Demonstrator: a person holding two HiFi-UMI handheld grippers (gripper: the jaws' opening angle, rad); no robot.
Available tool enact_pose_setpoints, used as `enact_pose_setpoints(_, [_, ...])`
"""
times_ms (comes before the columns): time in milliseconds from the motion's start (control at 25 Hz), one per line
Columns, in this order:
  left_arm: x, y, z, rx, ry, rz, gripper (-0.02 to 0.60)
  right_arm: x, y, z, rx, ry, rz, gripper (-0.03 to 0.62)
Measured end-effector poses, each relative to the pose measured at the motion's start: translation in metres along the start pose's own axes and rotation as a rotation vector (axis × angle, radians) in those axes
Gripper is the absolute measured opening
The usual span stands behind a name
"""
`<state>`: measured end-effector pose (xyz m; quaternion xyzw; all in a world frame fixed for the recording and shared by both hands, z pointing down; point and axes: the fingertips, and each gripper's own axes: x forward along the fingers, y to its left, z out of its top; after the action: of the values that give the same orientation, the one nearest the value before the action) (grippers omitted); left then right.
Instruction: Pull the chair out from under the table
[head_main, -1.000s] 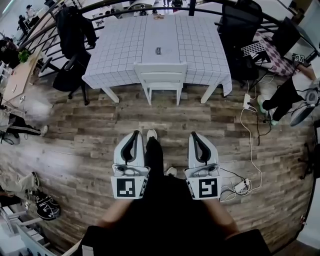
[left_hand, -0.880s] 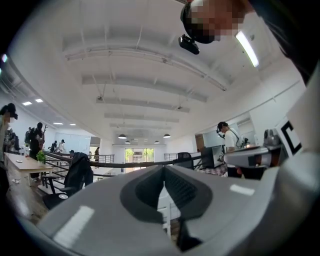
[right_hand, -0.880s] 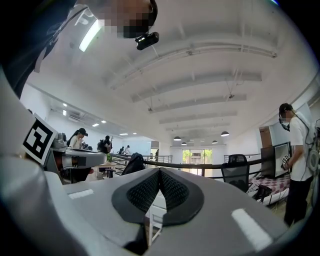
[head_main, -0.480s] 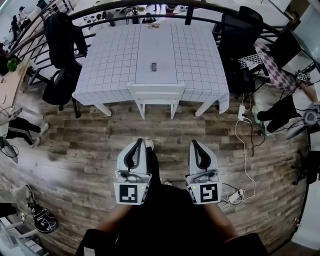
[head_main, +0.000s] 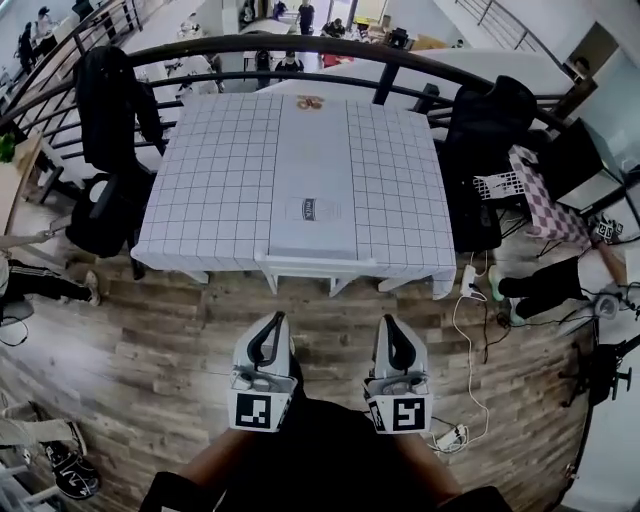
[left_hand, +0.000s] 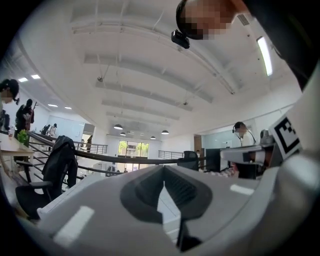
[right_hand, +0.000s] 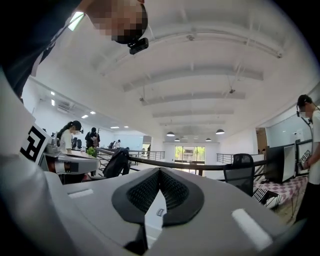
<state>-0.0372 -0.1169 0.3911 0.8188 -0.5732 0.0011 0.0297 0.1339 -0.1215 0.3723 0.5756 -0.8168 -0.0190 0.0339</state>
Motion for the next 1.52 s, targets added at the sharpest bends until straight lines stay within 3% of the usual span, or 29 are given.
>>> enact_pose_setpoints(240, [0.054,0.044,-0.002,-0.005,0.005,-0.033,0.009,0.070,-0.001,-0.009,-0.016,0.041,-0.014,-0.004])
enact_pose_setpoints(520, [0.079,0.064,-0.018,-0.041,0.033,-0.040,0.009,0.100,-0.001,-0.024,-0.008,0.090,-0.010,-0.003])
enact_pose_setpoints(760, [0.088,0.054,-0.023,-0.019,0.025,-0.047,0.009,0.101,-0.006,-0.044,0.016,0.122,0.026,-0.003])
enact_pose_setpoints(960, [0.116,0.079,-0.010,-0.032,0.042,0.051,0.009,0.141,0.002,-0.035,0.033,0.137,0.132,-0.003])
enact_pose_setpoints(1160, [0.134,0.066,-0.013,-0.005,0.059,0.046,0.009,0.154,-0.009,-0.036,0.035,0.133,0.190,-0.003])
enact_pose_setpoints(1280, [0.141,0.056,-0.026,0.009,0.114,0.034,0.009,0.156,-0.013,-0.039,0.056,0.138,0.225,-0.003])
enact_pose_setpoints(1520, [0.159,0.045,-0.041,-0.001,0.156,0.001,0.009,0.163,-0.029,-0.045,0.065,0.148,0.230,-0.003])
